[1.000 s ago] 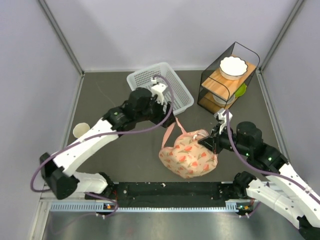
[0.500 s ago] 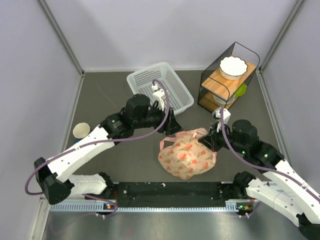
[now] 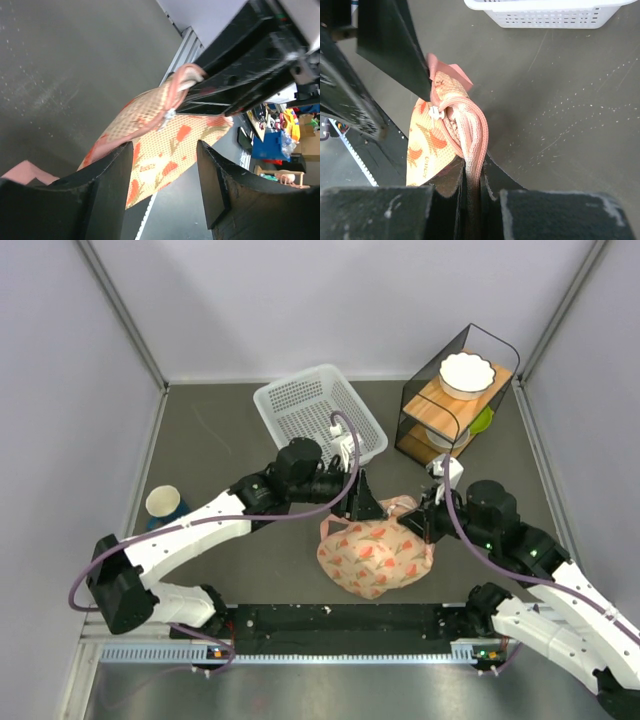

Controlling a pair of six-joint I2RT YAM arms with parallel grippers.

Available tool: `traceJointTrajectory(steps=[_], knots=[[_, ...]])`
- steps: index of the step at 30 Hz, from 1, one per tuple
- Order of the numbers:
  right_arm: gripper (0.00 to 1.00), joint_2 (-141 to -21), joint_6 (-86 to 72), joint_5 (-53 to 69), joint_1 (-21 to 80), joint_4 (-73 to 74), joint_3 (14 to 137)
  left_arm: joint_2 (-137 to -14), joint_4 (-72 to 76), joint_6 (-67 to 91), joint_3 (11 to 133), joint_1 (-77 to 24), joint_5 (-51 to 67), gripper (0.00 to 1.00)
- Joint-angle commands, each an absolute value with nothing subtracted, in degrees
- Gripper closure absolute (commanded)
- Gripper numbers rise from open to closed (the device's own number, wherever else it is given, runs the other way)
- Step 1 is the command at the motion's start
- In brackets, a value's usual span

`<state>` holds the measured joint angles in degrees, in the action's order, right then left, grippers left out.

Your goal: Unzip the laundry bag and remove the bra

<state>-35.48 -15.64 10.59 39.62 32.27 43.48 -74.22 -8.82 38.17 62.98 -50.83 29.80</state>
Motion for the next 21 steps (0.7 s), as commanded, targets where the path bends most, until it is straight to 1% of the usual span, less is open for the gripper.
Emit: traceJointTrajectory(steps=[1, 5, 10, 17, 21], knots=[[1.00, -34.19, -16.17, 10.72, 39.99, 29.18, 44.30, -75.67, -0.98, 42.27, 61.88, -51.06, 31.29, 0.39], [1.00, -34.45, -16.08, 10.99, 39.99, 29.18, 44.47, -77.07, 2.72, 44.21, 61.52, -51.15, 33.30, 0.38], [1.00, -34.37, -16.08, 10.99, 39.99, 29.27, 44.21, -78.13, 6.85, 46.93, 60.47, -51.07, 36.38, 0.39], [1.00, -34.28, -16.00, 11.25, 39.99, 29.27, 44.65, -79.45, 7.21, 47.11, 61.00, -51.06, 36.74, 0.40], [1.00, -34.28, -16.08, 11.34, 39.90, 29.18, 44.47, -79.28, 6.34, 46.24, 61.17, -51.15, 35.60, 0.42]])
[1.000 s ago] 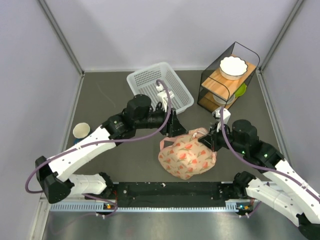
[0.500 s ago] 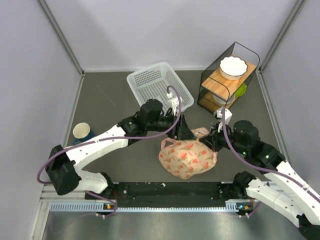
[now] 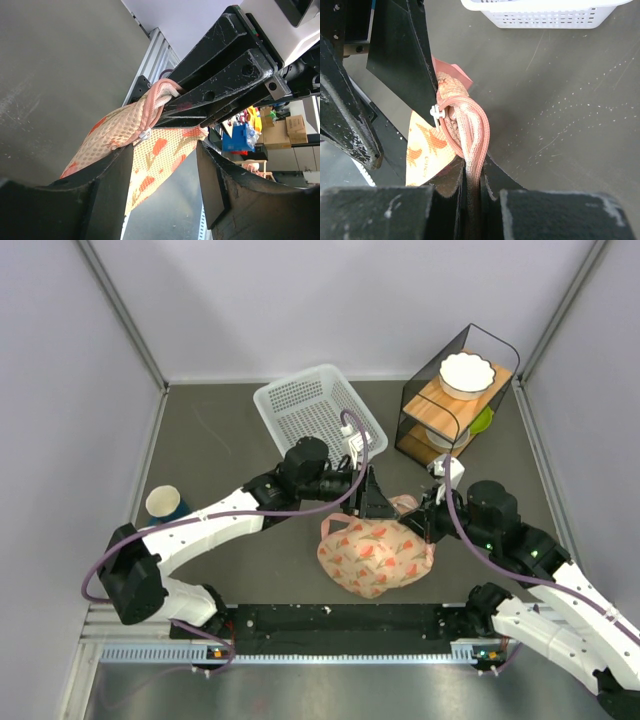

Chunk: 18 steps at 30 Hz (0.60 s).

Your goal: Unzip the laundry bag and remove the bra

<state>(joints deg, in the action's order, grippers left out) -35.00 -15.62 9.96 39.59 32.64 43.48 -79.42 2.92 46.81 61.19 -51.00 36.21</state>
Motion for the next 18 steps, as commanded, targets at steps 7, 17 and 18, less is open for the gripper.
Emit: traceJointTrajectory(steps=[7, 17, 18], knots=[[1.00, -34.28, -16.00, 11.25, 39.99, 29.18, 44.47, -79.45, 4.57, 43.94, 60.47, -51.24, 32.61, 0.41], [1.00, -34.37, -16.08, 11.43, 39.99, 29.18, 44.74, -80.95, 9.75, 44.73, 59.33, -51.33, 34.80, 0.32], [1.00, -34.37, -16.08, 11.43, 39.82, 29.01, 44.74, -80.86, 10.45, 44.82, 59.24, -51.33, 34.80, 0.37]])
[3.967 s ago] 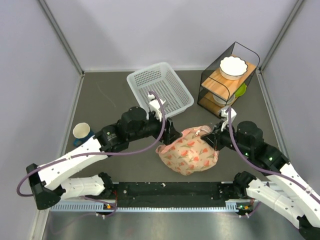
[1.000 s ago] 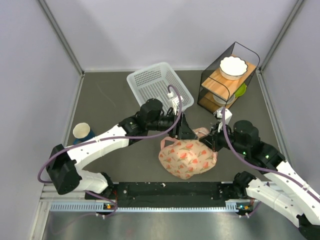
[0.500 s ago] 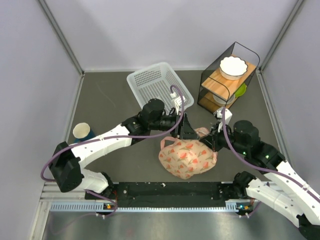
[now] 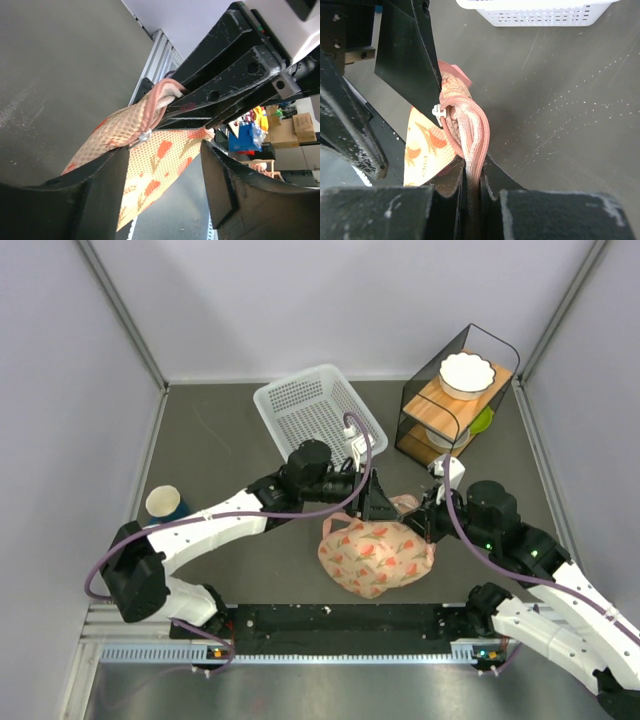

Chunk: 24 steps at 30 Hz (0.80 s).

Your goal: Unzip the laundry bag and remove the bra

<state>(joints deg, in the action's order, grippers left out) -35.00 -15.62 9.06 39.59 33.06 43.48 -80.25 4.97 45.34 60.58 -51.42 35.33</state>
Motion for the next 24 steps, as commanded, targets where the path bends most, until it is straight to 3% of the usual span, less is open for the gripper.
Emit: traceJointTrajectory(steps=[1, 4, 10, 19, 24], knots=[[1.00, -34.45, -16.08, 11.43, 39.90, 29.09, 44.82, -80.69, 10.81, 44.91, 59.15, -51.33, 34.63, 0.42], [1.00, -34.28, -16.17, 11.51, 39.90, 29.18, 44.74, -80.25, 11.60, 45.26, 58.71, -51.42, 33.93, 0.53], [1.00, -34.54, -16.26, 11.51, 39.99, 29.09, 44.47, -79.72, 10.46, 45.00, 58.54, -51.33, 32.96, 0.58], [1.00, -33.93, -15.91, 11.60, 39.99, 29.18, 44.12, -80.07, 9.14, 45.09, 58.54, -51.33, 30.94, 0.98], [1.00, -33.31, -15.73, 10.99, 39.99, 29.09, 43.68, -79.89, 7.48, 44.74, 58.36, -51.15, 29.80, 1.00]])
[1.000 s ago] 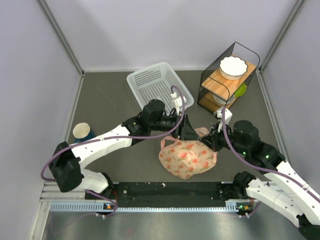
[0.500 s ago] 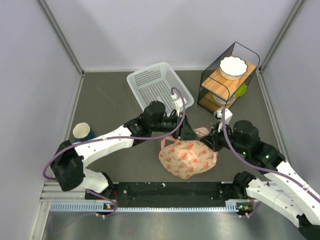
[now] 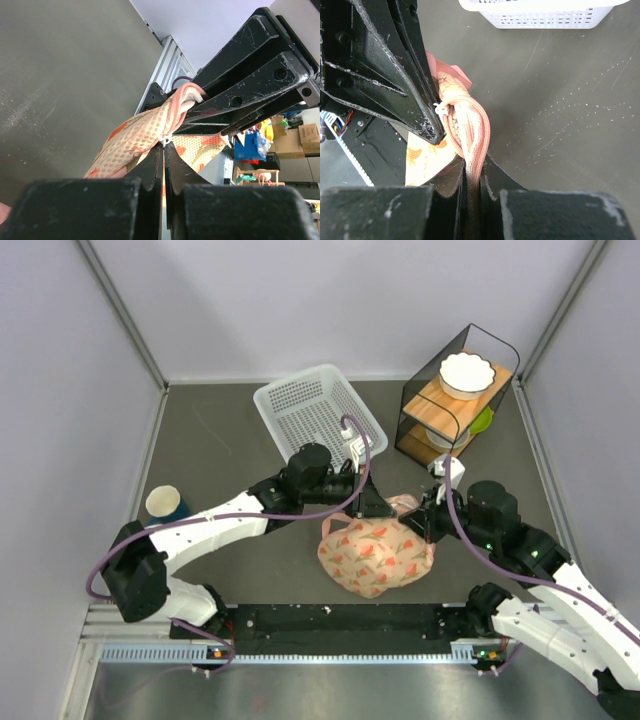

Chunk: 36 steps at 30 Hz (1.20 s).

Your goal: Unzip the laundry bag and remove the bra

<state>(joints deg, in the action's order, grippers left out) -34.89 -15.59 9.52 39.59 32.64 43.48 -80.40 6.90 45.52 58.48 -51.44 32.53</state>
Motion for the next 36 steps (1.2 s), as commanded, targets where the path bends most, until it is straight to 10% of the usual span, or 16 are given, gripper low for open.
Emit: traceJointTrajectory(steps=[1, 36], knots=[[1.00, -33.31, -15.73, 10.38, 39.99, 29.18, 43.77, -80.07, 7.04, 44.48, 58.36, -50.98, 29.45, 1.00], [1.00, -17.23, -16.69, 1.30, 34.72, 29.18, 43.96, -61.79, -16.35, 29.27, 46.58, -28.21, 30.24, 1.00]])
